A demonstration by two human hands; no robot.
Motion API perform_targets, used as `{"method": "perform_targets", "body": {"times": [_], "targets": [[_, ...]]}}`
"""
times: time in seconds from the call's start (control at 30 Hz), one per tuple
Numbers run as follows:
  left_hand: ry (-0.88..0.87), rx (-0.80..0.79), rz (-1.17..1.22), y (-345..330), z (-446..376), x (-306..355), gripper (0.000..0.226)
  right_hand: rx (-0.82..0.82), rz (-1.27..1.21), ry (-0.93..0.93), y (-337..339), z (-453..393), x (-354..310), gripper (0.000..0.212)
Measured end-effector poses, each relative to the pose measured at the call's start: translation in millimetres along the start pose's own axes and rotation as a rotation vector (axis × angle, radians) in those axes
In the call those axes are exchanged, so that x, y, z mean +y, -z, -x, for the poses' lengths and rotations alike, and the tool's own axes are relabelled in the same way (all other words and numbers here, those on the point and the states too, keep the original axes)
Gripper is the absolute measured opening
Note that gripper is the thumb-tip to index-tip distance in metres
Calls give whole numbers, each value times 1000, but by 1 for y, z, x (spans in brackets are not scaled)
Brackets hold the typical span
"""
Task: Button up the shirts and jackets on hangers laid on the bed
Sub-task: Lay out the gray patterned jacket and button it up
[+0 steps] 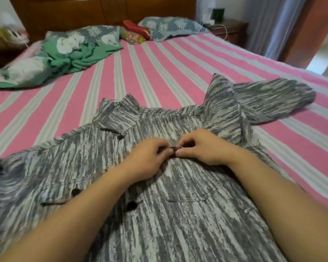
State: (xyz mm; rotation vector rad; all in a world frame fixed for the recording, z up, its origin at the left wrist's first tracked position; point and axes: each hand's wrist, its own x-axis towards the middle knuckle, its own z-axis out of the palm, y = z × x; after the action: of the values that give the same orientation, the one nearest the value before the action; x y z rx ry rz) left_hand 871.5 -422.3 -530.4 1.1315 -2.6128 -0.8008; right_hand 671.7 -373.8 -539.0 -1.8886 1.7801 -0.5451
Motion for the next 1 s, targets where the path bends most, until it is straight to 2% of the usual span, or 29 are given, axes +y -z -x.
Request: {"method": "perform_targets", "body": {"times": [0.07, 0.17, 0.2, 0.23, 0.3, 0.33, 0.37, 0.43, 0.5, 0.6, 0.87, 1.0], "targets": [[166, 49, 263, -8, -8, -9, 28, 158, -93, -70, 7, 0, 0, 2], [325, 74, 488, -9, -14, -13, 19, 424, -89, -76, 23, 8, -18, 14], [332, 94, 515, -9, -15, -12, 16, 428, -96, -61, 28, 14, -25, 17], [333, 104, 534, -9, -17, -11, 13, 337, -91, -53, 31, 21, -31, 16], [335, 101, 542, -11, -18, -12, 10, 15, 21, -106, 22, 34, -42, 17], [335, 91, 553, -10, -17, -12, 10, -88, 122, -129, 13, 36, -44, 25], [330, 73, 576, -9, -17, -13, 10, -110, 210, -139, 4, 34, -44, 31], [277, 8, 601, -6, -15, -16, 9, -57, 298, -165, -7, 25, -45, 28], [189, -84, 521, -4, -9, -12, 9, -19, 336, -191, -11, 20, -46, 18], [189, -89, 508, -4, -5, -9, 14, 21, 332, -226, -14, 20, -45, 11], [205, -172, 580, 3, -4, -9, 21, 219, 132, -357, -17, 20, -49, 10], [146, -134, 437, 5, -2, -5, 24, 247, 139, -368, -19, 22, -50, 14]]}}
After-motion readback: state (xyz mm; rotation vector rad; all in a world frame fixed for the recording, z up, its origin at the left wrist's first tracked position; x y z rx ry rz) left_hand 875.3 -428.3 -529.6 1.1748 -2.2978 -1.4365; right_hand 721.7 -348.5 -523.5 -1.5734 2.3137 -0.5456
